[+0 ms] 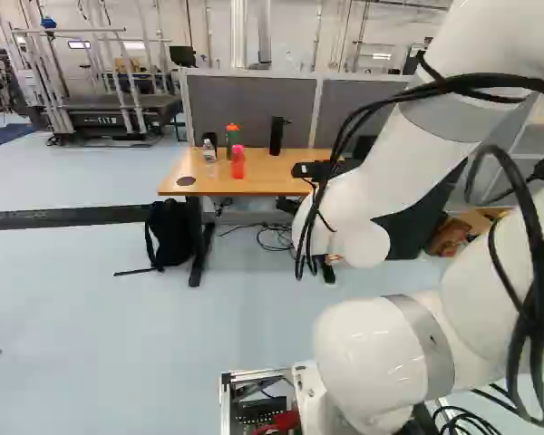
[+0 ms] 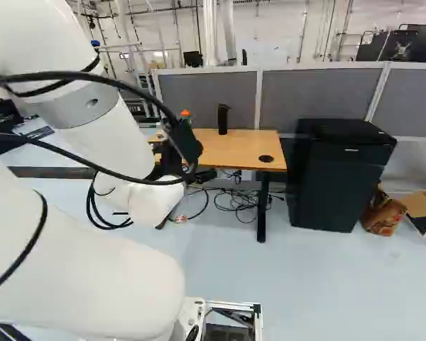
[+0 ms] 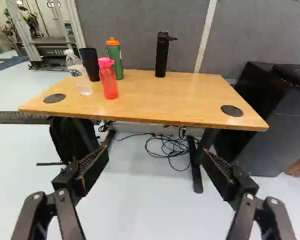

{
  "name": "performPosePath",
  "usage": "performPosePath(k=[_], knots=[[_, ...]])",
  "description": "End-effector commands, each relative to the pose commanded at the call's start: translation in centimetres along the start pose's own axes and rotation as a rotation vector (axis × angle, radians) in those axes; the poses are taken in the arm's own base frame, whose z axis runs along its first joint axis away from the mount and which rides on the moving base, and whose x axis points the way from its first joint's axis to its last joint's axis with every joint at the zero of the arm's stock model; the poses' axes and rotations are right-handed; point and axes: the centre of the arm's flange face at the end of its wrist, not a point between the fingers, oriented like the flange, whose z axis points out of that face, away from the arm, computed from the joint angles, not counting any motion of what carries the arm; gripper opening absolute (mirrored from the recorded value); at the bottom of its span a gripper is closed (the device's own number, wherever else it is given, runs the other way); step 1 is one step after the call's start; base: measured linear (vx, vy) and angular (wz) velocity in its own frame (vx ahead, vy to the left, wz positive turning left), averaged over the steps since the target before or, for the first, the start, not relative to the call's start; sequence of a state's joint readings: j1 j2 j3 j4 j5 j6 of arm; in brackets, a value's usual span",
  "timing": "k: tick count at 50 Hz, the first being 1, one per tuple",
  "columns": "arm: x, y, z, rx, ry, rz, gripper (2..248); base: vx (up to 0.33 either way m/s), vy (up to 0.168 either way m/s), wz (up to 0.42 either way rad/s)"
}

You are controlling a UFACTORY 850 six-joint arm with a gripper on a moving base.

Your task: Pick up the green bottle from the table

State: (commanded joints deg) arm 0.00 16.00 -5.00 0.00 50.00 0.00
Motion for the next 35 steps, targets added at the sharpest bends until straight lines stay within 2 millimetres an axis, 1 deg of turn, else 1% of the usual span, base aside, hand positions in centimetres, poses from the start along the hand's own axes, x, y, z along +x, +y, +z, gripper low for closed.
performPosePath(k=[8,35], knots=[[0.00,0.00,0.00,0.000,0.000,0.000,247,0.084,-0.022,0.067],[0.00,0.00,0.00,0.000,0.000,0.000,247,0.150,0.037,0.165]])
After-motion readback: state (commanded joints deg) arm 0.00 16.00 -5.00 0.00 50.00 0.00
